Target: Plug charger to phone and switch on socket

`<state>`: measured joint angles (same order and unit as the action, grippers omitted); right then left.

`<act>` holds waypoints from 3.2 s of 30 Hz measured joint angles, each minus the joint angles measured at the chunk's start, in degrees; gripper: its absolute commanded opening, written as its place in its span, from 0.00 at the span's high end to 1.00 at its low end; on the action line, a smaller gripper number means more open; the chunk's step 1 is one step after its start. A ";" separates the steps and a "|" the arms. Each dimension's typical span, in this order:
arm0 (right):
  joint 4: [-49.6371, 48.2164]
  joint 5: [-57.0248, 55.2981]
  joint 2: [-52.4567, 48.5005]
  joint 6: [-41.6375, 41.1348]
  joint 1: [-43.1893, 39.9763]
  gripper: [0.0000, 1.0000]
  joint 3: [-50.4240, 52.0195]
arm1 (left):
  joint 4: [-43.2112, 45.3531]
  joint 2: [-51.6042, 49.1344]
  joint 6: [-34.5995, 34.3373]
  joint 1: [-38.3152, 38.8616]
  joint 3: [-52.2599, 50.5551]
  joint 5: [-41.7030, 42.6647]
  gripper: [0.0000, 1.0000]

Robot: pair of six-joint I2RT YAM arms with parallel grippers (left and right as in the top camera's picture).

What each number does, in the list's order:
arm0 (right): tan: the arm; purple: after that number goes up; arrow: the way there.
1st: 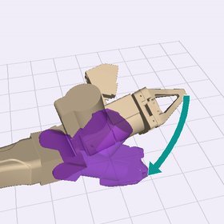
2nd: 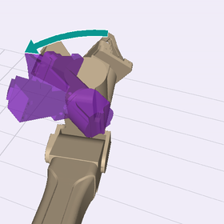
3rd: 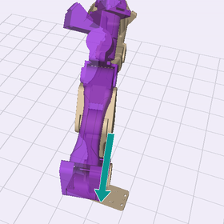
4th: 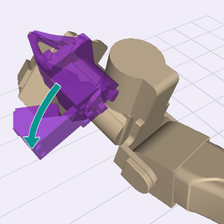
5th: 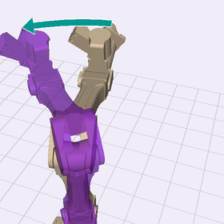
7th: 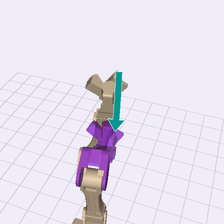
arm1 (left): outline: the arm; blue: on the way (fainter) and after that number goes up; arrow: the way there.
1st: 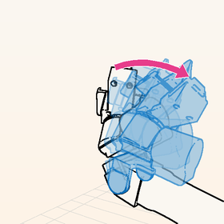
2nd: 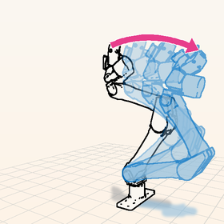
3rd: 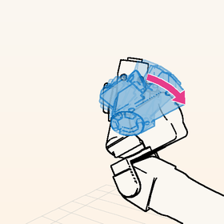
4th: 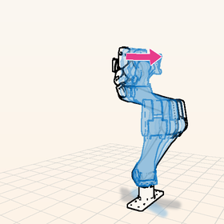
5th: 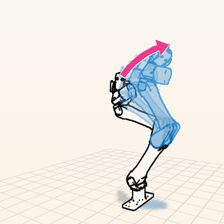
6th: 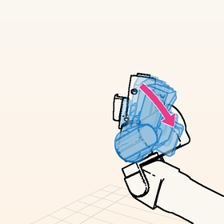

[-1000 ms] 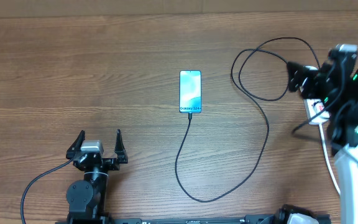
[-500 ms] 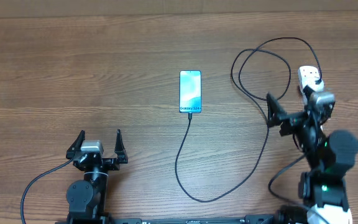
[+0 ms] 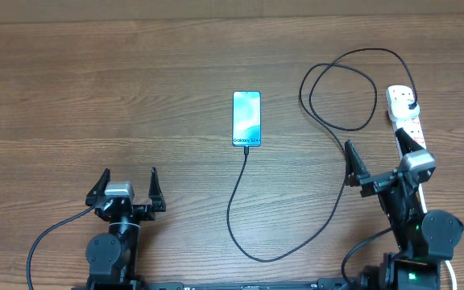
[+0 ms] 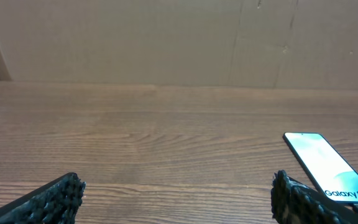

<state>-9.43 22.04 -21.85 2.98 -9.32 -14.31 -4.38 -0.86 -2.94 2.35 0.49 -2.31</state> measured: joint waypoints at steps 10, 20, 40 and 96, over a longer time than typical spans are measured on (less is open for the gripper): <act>-1.07 -1.79 6.84 -1.33 0.50 0.00 7.23 | 0.00 0.00 0.00 0.00 0.02 0.00 0.00; 2.71 -8.55 16.31 -4.09 3.02 0.00 12.81 | 0.00 0.00 0.00 0.00 0.02 0.00 0.00; 13.60 -11.50 21.11 -4.33 3.87 0.00 13.25 | 0.00 0.00 0.00 0.00 0.02 0.00 0.00; 13.62 -13.51 21.11 -4.31 4.98 0.00 13.25 | 0.00 0.00 0.00 0.00 0.00 0.00 0.00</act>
<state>4.19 8.54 -0.73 -1.32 -4.34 -1.06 -4.38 -0.86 -2.94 2.35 0.49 -2.31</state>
